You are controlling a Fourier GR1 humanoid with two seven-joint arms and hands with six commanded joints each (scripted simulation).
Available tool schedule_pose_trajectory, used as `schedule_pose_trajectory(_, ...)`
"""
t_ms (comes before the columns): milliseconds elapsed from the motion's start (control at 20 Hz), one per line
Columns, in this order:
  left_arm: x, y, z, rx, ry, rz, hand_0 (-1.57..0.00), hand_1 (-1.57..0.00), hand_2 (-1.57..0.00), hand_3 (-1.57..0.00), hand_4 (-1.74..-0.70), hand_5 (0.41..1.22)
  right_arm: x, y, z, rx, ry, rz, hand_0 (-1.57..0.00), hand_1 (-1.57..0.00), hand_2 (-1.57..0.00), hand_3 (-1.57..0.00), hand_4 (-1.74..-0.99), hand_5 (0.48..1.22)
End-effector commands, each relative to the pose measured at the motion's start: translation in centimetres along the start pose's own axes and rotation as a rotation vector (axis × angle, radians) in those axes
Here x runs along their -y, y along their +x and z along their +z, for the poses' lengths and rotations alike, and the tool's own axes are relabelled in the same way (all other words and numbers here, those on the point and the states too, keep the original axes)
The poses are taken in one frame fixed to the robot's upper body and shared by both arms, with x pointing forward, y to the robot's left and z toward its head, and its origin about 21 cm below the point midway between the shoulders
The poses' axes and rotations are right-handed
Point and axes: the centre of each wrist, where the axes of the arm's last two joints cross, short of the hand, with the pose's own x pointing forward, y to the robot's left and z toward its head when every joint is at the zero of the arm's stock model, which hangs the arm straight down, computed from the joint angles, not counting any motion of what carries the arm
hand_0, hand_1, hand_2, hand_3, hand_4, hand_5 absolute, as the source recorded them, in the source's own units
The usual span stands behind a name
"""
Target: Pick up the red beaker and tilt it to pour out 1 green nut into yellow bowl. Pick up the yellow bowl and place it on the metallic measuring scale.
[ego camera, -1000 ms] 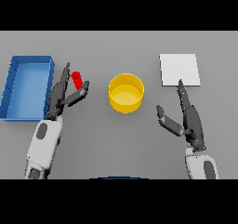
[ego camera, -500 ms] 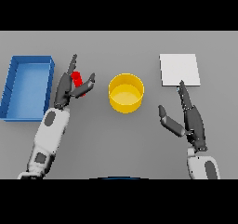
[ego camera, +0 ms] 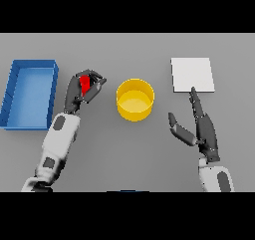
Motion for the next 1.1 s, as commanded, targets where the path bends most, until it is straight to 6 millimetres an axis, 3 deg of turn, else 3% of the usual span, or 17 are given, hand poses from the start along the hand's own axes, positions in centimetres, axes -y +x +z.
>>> schedule_pose_trajectory(0, 0.2, 0.1, -0.1, -0.01, 0.009, 0.005, -1.31, -1.32, -1.32, -1.2, -1.61, 1.119, -0.1, 0.0, -0.1, 0.01, -0.001, -0.005, 0.0, 0.0, 0.0, 0.0, -1.232, 0.685)
schedule_pose_trajectory(150, -0.1, 0.6, -0.5, -0.002, 0.039, 0.012, -1.44, -1.44, -1.44, -1.38, -1.67, 1.128, 0.0, 0.0, -0.5, 0.016, -0.01, 0.021, 0.0, 0.0, 0.0, 0.0, -1.196, 0.673)
schedule_pose_trajectory(400, -1.2, 3.2, -1.8, 0.053, 0.023, -0.054, -1.53, -1.53, -1.53, -1.51, -1.72, 1.126, 0.3, 0.0, -0.4, 0.026, -0.019, 0.059, 0.0, 0.0, 0.0, 0.0, -1.127, 0.659)
schedule_pose_trajectory(700, -2.5, 7.8, -3.4, 0.151, -0.17, -0.442, -1.56, -1.56, -1.56, -1.55, -1.74, 1.136, 0.1, 0.2, -0.1, 0.043, -0.012, 0.077, 0.0, 0.0, 0.0, 0.0, -1.092, 0.661)
schedule_pose_trajectory(1050, -1.2, 9.7, -3.3, 0.166, -0.303, -0.672, -1.56, -1.56, -1.56, -1.56, -1.74, 1.149, -0.2, 0.3, 0.0, 0.037, 0.004, 0.07, 0.0, 0.0, 0.0, 0.0, -1.096, 0.67)
